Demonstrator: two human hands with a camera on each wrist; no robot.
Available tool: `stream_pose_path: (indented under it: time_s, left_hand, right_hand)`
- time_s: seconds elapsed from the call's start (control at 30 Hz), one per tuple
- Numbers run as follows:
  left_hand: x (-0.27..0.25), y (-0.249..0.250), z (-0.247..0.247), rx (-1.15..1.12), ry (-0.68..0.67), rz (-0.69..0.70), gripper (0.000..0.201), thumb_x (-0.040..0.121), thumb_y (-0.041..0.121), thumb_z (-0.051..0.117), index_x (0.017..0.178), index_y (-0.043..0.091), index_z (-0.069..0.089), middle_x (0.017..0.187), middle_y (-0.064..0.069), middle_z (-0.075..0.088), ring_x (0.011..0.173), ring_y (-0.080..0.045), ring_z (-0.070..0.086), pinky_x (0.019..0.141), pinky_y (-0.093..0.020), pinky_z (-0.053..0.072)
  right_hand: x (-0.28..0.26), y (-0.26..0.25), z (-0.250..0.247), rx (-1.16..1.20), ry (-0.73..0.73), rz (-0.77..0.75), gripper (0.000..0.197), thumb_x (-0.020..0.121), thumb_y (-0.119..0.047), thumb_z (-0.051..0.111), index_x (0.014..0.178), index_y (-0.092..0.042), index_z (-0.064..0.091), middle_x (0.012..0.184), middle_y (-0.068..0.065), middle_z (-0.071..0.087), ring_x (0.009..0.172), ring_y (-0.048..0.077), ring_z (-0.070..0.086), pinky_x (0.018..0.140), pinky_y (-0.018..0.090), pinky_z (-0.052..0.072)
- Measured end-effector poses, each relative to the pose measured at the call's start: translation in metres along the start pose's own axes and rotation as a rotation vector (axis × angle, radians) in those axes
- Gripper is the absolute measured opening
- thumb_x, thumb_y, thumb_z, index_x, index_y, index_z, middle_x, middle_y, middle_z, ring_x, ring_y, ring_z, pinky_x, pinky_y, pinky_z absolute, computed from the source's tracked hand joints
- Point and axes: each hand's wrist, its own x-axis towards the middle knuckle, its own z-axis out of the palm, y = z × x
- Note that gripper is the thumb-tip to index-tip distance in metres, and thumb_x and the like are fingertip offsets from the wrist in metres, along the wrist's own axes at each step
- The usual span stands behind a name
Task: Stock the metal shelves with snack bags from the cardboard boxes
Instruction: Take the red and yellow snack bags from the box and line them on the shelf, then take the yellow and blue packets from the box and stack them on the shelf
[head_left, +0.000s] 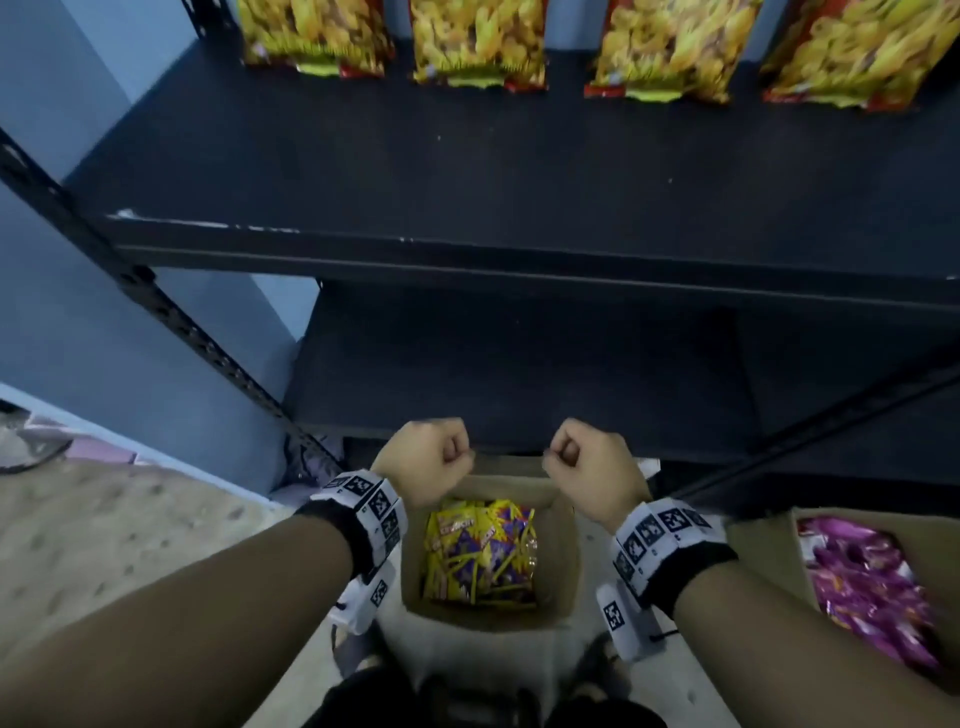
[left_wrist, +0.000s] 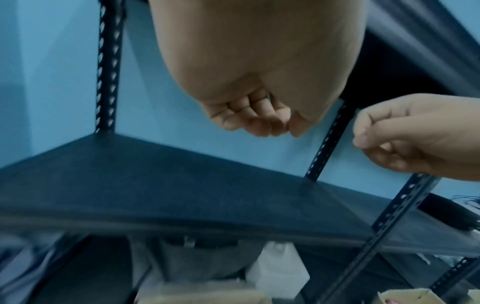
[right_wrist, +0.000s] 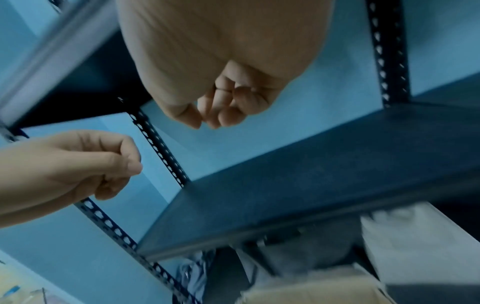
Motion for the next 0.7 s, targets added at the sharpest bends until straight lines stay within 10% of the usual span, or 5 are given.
stream_pose_path:
  time_s: [0.37, 0.7]
  left_hand:
    - [0.012, -0.124, 0.160, -0.005, -0.248, -0.373, 0.018, 0.084, 0.036, 0.073, 0.079, 0.035, 0.056, 0.079, 0.009, 0.066, 0.082, -0.015, 0.064, 0.085, -0.036, 0.055]
    - [0.092, -0.267, 0.331, 0.089, -0.383, -0.453, 0.052, 0.090, 0.046, 0.073, 0.132, 0.017, 0.065, 0.131, -0.001, 0.068, 0.117, -0.019, 0.064, 0.101, -0.035, 0.053]
  right_hand:
    - [0.010, 0.138, 0.157, -0.131, -0.395, 0.367, 0.015, 0.089, -0.038, 0.075, 0.091, -0.027, 0.065, 0.103, -0.010, 0.063, 0.094, 0.011, 0.061, 0.078, 0.028, 0.049]
    - [0.095, 0.295, 0.318, -0.078, -0.559, 0.493, 0.034, 0.088, -0.048, 0.076, 0.095, -0.014, 0.073, 0.092, 0.002, 0.069, 0.089, 0.019, 0.066, 0.079, 0.033, 0.056]
